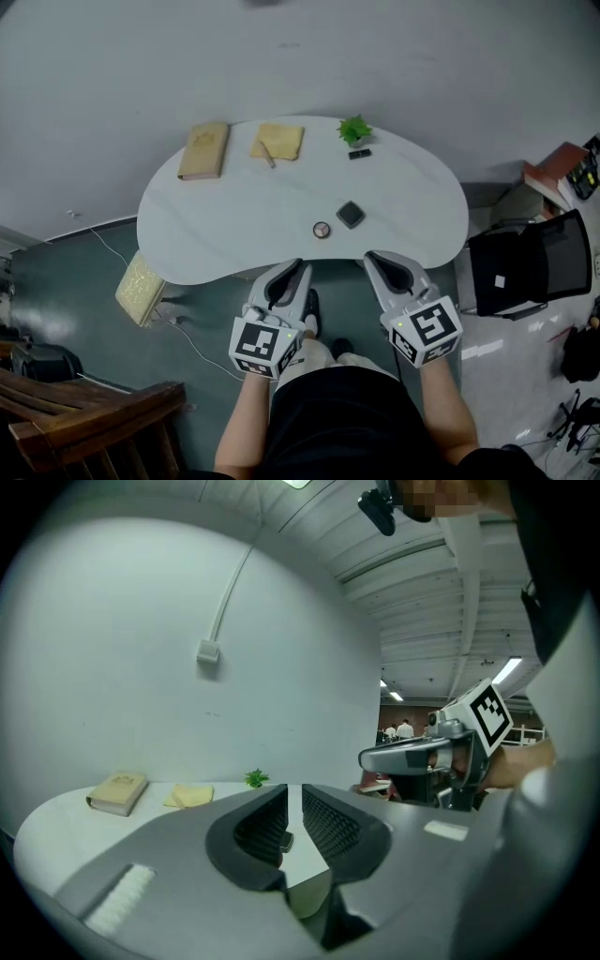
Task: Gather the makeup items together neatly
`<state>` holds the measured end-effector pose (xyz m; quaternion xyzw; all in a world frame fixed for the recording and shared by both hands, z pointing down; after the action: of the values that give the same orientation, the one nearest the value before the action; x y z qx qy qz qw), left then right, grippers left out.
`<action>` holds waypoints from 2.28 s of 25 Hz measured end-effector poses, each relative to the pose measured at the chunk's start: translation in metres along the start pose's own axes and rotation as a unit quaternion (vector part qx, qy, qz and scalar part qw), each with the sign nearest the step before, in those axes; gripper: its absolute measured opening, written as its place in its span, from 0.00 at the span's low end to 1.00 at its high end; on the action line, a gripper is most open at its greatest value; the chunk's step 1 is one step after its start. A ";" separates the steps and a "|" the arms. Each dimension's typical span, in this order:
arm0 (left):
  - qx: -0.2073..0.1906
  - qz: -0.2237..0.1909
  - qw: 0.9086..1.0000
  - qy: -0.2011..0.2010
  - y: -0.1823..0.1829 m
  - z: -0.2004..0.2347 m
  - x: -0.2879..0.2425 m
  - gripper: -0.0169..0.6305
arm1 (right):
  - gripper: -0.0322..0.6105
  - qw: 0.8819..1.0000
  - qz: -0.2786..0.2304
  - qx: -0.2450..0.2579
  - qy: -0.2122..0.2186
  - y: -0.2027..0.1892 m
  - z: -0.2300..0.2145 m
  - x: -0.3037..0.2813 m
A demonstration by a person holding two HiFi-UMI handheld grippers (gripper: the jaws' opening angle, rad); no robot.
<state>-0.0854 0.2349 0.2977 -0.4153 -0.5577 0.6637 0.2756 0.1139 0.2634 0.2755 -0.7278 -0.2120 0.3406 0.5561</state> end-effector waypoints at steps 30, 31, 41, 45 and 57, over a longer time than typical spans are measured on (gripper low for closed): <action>-0.128 0.148 0.957 -0.212 -0.067 0.063 -0.172 0.38 | 0.27 0.988 0.075 -0.071 -0.118 -0.003 -0.088 -0.111; -0.131 0.153 0.955 -0.216 -0.071 0.062 -0.175 0.40 | 0.28 0.987 0.077 -0.075 -0.119 -0.005 -0.089 -0.112; -0.206 0.194 0.931 -0.233 -0.129 0.054 -0.197 0.41 | 0.29 0.982 0.100 -0.099 -0.128 -0.023 -0.098 -0.116; -0.218 0.207 0.923 -0.241 -0.145 0.048 -0.204 0.42 | 0.29 0.980 0.108 -0.109 -0.130 -0.029 -0.099 -0.115; -0.221 0.227 0.920 -0.232 -0.178 0.038 -0.218 0.41 | 0.29 0.974 0.127 -0.133 -0.131 -0.046 -0.098 -0.111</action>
<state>-0.0258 0.0749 0.5247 -0.4161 -0.6291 0.6459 -0.1183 0.1135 0.1356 0.3632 -0.7653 -0.2323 0.4693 0.3743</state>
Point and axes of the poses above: the fingertips, and each gripper's own axes: x backward along the fingers, z to its left, y out of its top, the point moved 8 cm from there along x, backward along the fingers, and after that the axes turned 14 degrees about y, right-handed, at the moved point
